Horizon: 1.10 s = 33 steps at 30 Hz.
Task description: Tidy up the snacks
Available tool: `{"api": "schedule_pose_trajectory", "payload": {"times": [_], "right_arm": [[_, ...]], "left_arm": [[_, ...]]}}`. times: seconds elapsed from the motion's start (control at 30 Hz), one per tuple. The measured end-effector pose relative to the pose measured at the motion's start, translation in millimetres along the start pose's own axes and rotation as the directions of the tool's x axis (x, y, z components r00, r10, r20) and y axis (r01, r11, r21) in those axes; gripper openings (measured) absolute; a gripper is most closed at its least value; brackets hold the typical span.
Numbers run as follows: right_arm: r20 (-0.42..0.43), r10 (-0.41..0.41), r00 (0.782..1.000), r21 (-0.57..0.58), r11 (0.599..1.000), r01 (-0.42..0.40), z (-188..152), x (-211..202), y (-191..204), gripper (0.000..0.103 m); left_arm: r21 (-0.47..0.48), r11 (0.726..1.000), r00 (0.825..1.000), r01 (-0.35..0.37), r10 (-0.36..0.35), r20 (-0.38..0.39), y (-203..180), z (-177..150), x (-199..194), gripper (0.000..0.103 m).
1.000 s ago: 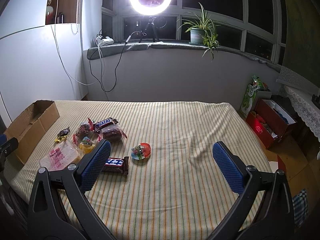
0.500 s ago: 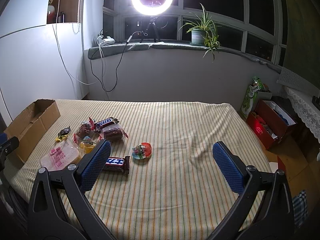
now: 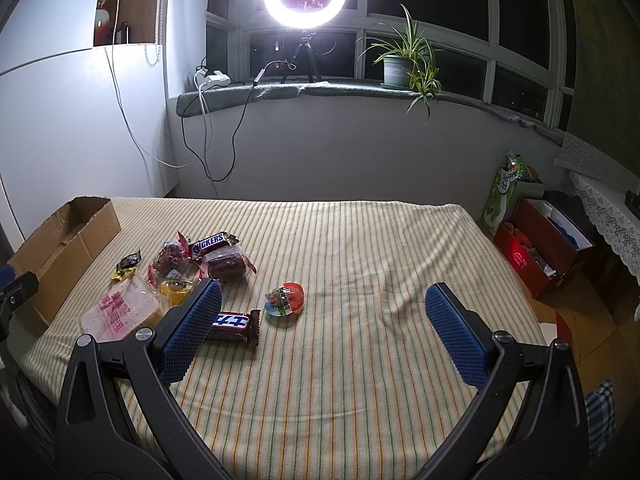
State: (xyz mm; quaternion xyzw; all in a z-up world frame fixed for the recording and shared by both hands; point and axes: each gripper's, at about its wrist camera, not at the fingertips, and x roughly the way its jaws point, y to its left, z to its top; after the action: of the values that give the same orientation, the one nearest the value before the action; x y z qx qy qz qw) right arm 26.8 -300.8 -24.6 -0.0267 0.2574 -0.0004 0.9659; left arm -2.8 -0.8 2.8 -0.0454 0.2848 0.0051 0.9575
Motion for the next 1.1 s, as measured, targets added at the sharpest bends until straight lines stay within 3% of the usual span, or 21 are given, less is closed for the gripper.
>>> {"api": "schedule_pose_trajectory", "payload": {"times": [0.43, 0.7, 0.83, 0.93, 1.0, 1.03, 1.1], "right_arm": [[-0.008, 0.007, 1.000, -0.003, 1.000, -0.007, -2, 5, 2, 0.103], [-0.027, 0.029, 0.999, -0.010, 1.000, -0.030, -5, 13, 5, 0.103], [-0.054, 0.088, 0.995, -0.009, 0.996, -0.089, -8, 20, 9, 0.103], [-0.095, 0.175, 0.980, -0.001, 0.984, -0.176, -14, 29, 17, 0.095], [-0.135, 0.252, 0.958, 0.011, 0.967, -0.253, -17, 37, 23, 0.089], [-0.156, 0.291, 0.944, 0.022, 0.956, -0.291, -19, 41, 27, 0.087], [-0.214, 0.400, 0.891, 0.072, 0.916, -0.394, -24, 54, 35, 0.084]], "left_arm": [[-0.006, 1.000, 1.000, 0.007, -0.007, -0.013, 1, -4, 4, 0.081], [-0.040, 0.998, 0.997, 0.055, -0.057, -0.053, 7, -5, 16, 0.081], [-0.090, 0.990, 0.988, 0.110, -0.119, -0.097, 13, -9, 28, 0.081], [-0.100, 0.985, 0.979, 0.138, -0.151, -0.133, 15, -14, 38, 0.080], [-0.128, 0.977, 0.970, 0.169, -0.188, -0.156, 17, -17, 44, 0.080], [-0.146, 0.972, 0.964, 0.185, -0.208, -0.165, 19, -17, 48, 0.080], [-0.184, 0.959, 0.950, 0.217, -0.250, -0.184, 24, -18, 56, 0.079]]}}
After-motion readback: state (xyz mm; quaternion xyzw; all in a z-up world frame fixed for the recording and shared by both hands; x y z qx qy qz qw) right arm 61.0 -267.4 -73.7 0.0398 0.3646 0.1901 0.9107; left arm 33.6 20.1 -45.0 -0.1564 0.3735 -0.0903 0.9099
